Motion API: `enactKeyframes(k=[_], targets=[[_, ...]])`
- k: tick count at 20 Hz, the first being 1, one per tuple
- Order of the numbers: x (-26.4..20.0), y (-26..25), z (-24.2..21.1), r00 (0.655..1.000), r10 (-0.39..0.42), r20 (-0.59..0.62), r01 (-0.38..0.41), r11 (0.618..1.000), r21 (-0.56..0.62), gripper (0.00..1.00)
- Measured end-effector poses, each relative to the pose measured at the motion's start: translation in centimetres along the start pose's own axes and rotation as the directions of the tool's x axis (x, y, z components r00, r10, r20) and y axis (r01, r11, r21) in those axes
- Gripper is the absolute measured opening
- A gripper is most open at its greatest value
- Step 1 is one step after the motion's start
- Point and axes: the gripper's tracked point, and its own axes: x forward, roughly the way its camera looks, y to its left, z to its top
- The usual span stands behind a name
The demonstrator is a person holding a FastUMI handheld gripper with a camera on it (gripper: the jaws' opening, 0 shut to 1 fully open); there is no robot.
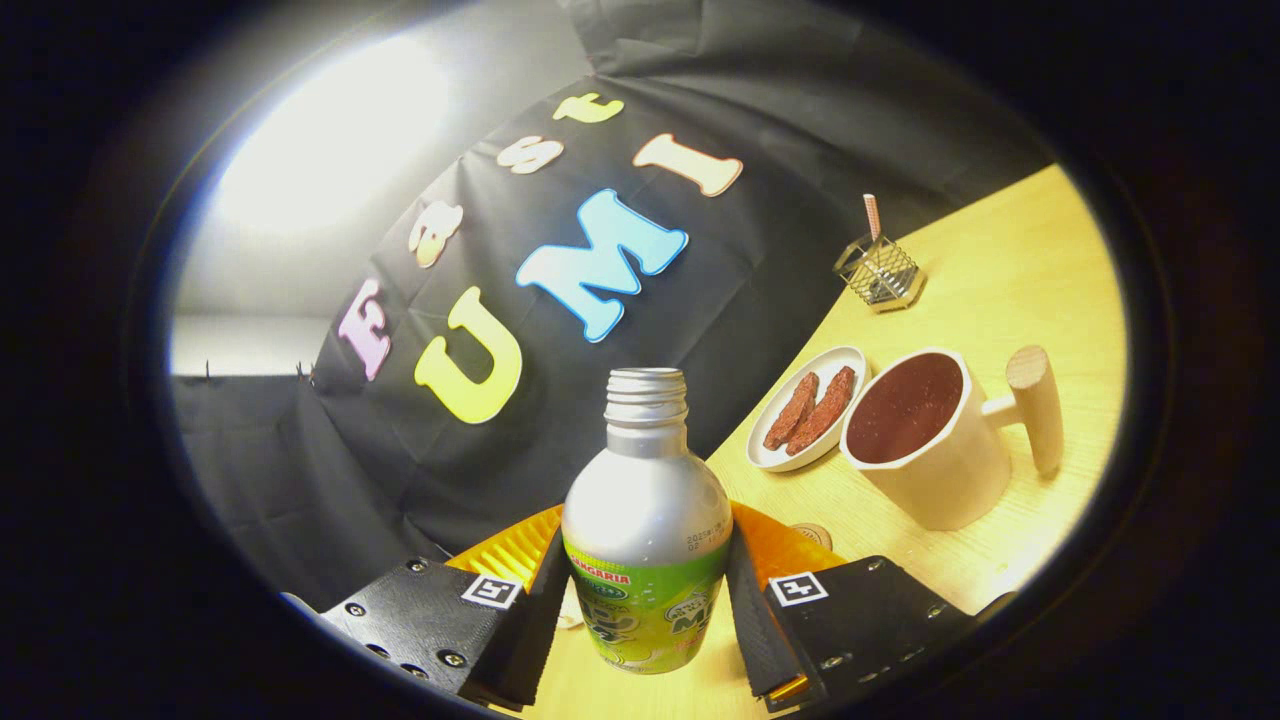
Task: Take the bottle from table, then pour the juice into the cup, finally place the bottle on the coaster
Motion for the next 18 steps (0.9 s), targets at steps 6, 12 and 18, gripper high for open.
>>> enactKeyframes(k=[6,12,18], targets=[[0.66,-0.51,0.44,1.0,0.015,0.022,-0.018,0.986,0.168,0.74],[0.63,-0.02,0.56,0.999,0.037,0.03,-0.043,0.964,0.262,0.74],[0.54,0.14,1.08,0.997,0.049,0.062,-0.07,0.918,0.389,0.74]])
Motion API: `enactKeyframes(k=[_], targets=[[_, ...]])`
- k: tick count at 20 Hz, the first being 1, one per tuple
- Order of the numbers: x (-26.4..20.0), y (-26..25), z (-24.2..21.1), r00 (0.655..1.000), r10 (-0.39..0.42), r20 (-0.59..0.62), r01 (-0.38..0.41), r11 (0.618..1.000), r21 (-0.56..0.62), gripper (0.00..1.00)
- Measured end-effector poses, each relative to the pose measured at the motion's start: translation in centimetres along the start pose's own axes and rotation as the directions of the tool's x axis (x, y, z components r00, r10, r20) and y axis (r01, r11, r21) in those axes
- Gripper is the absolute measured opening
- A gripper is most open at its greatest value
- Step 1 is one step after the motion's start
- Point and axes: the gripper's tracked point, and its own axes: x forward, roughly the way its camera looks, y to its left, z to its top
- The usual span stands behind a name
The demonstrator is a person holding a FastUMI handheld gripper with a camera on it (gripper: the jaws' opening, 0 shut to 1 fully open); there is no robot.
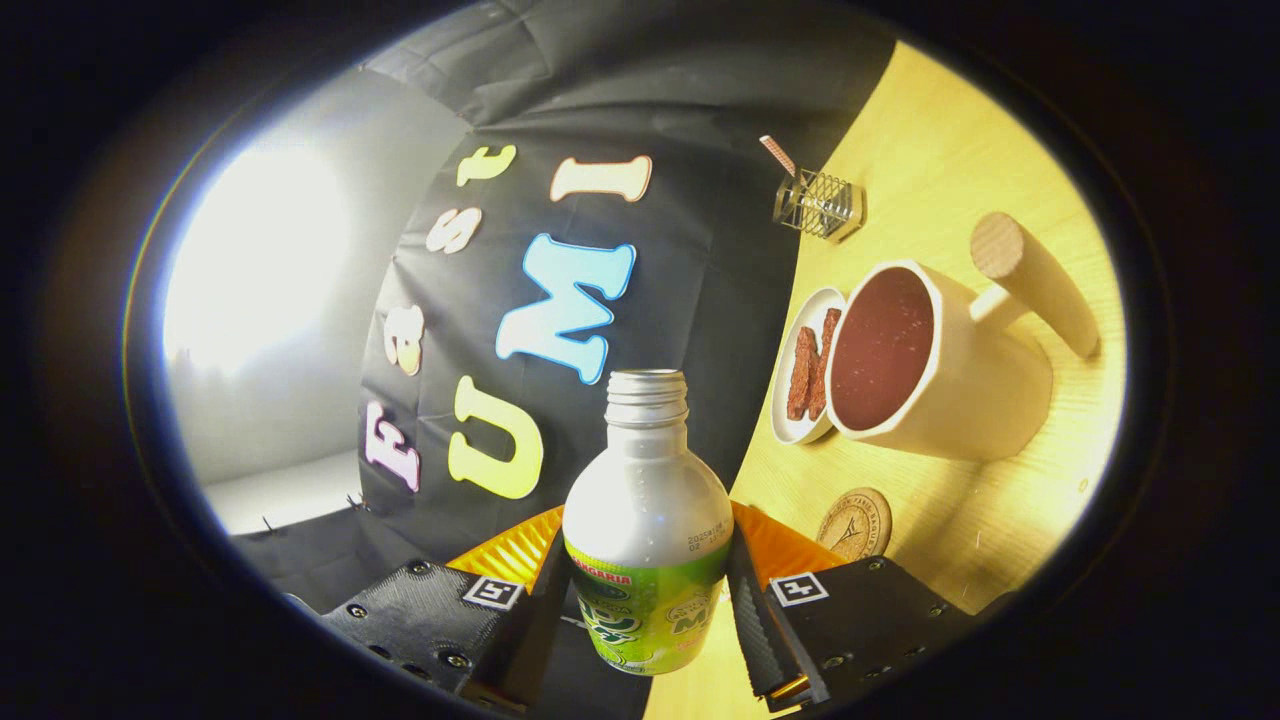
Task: Take the bottle from table, then pour the juice into the cup, finally place the bottle on the coaster
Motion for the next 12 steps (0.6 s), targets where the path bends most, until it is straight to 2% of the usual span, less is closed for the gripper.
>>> enactKeyframes(k=[12], targets=[[0.48,0.01,0.92,0.999,-0.002,0.052,-0.008,0.98,0.199,0.74]])
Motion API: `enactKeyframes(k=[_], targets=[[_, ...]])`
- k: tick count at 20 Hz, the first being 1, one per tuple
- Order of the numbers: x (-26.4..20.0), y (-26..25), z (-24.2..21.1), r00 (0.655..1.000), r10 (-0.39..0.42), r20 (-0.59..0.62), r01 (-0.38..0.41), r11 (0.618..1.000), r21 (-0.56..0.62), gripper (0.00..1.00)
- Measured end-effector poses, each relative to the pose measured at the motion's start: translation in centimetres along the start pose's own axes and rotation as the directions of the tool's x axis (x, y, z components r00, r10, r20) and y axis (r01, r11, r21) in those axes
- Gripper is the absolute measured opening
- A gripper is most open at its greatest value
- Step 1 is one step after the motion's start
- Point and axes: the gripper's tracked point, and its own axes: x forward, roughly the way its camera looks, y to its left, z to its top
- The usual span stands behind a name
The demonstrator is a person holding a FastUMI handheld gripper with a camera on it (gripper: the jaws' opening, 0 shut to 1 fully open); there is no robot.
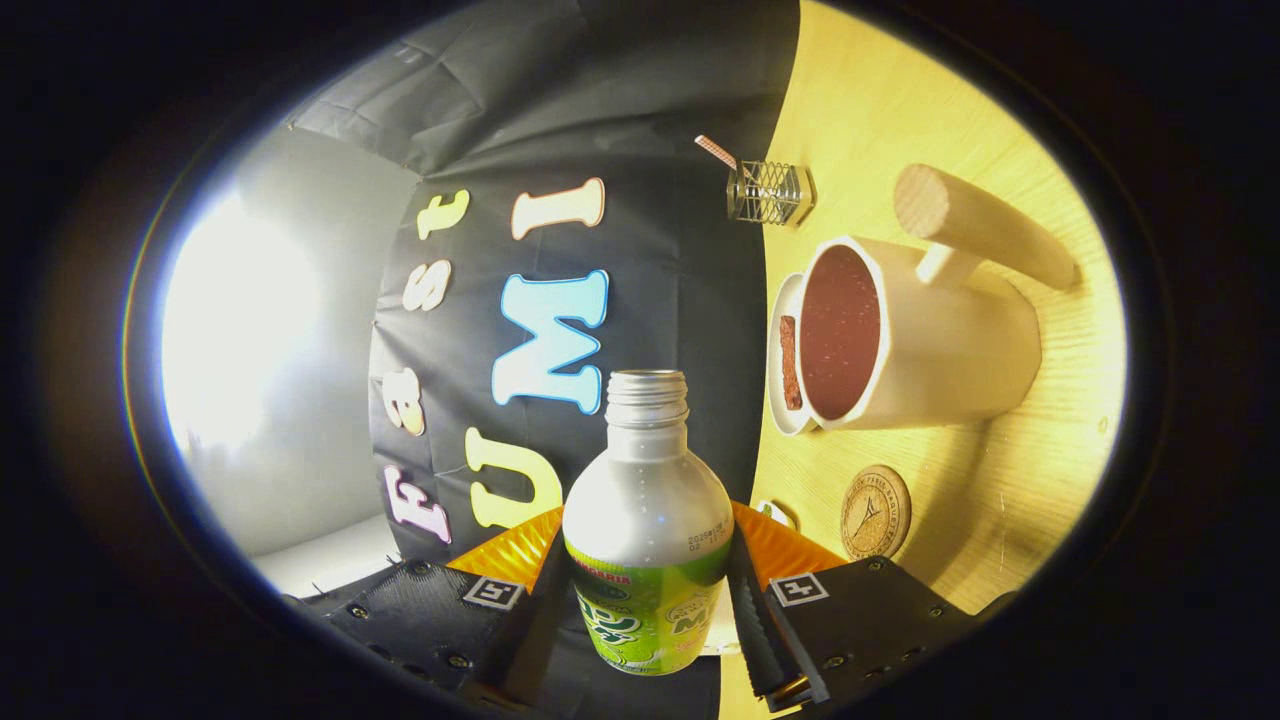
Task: Take the bottle from table, then pour the juice into the cup, finally place the bottle on the coaster
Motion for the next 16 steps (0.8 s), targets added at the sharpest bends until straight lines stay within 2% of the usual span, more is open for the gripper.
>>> enactKeyframes(k=[4,16], targets=[[-0.27,0.08,0.18,1.0,0.018,0.021,-0.02,0.996,0.083,0.74],[-0.06,0.17,0.01,0.998,0.044,0.047,-0.053,0.978,0.204,0.74]])
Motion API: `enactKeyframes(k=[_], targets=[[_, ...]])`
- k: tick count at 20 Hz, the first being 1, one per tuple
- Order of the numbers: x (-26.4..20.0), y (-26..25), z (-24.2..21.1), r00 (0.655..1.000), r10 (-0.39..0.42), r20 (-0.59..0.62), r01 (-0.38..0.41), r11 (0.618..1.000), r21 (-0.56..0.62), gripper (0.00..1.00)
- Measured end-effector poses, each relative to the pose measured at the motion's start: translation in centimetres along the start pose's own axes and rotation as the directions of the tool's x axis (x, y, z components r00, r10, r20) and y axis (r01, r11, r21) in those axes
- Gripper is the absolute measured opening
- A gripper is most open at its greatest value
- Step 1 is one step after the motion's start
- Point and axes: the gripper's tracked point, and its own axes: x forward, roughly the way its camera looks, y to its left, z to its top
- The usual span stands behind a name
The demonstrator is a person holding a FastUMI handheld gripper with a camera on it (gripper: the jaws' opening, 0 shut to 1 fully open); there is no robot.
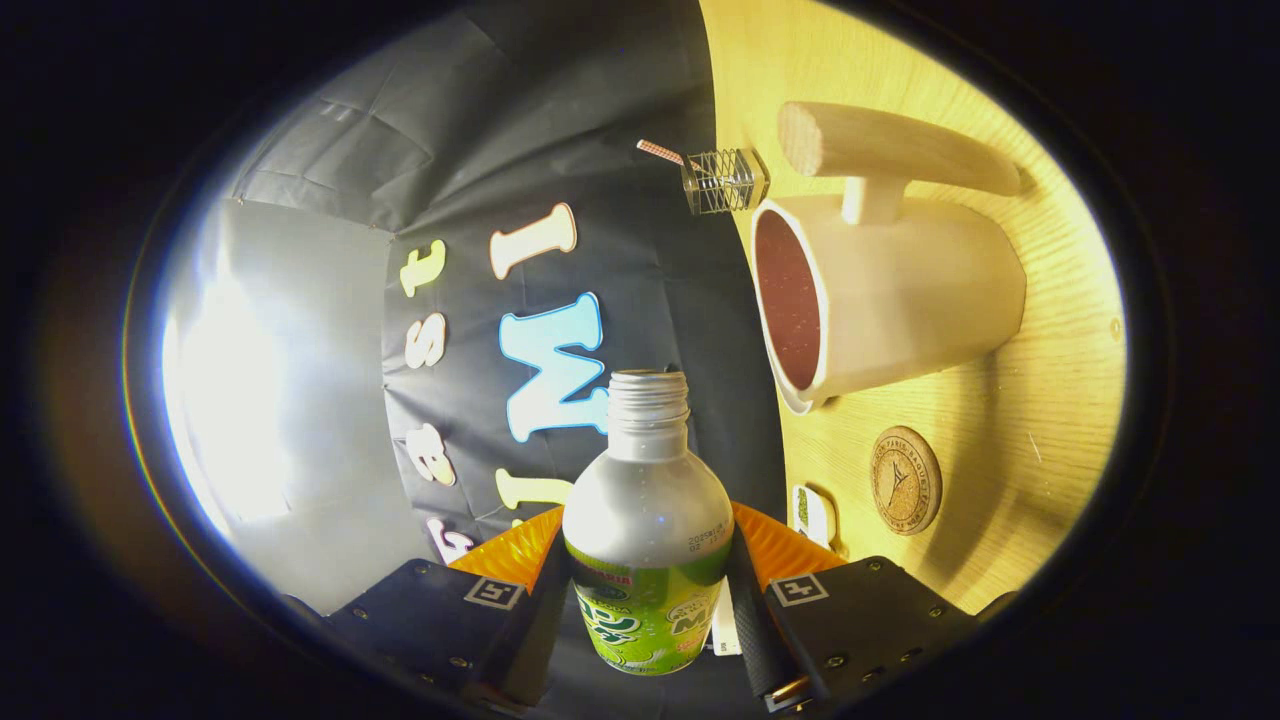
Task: Take the bottle from table, then pour the juice into the cup, finally place the bottle on the coaster
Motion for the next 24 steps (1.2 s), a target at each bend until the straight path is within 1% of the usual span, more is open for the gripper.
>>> enactKeyframes(k=[7,24], targets=[[0.2,-0.1,-0.4,1.0,0.01,-0.005,-0.01,1.0,0.023,0.74],[0.4,-0.7,-1.0,1.0,0.008,-0.003,-0.007,0.997,0.075,0.74]])
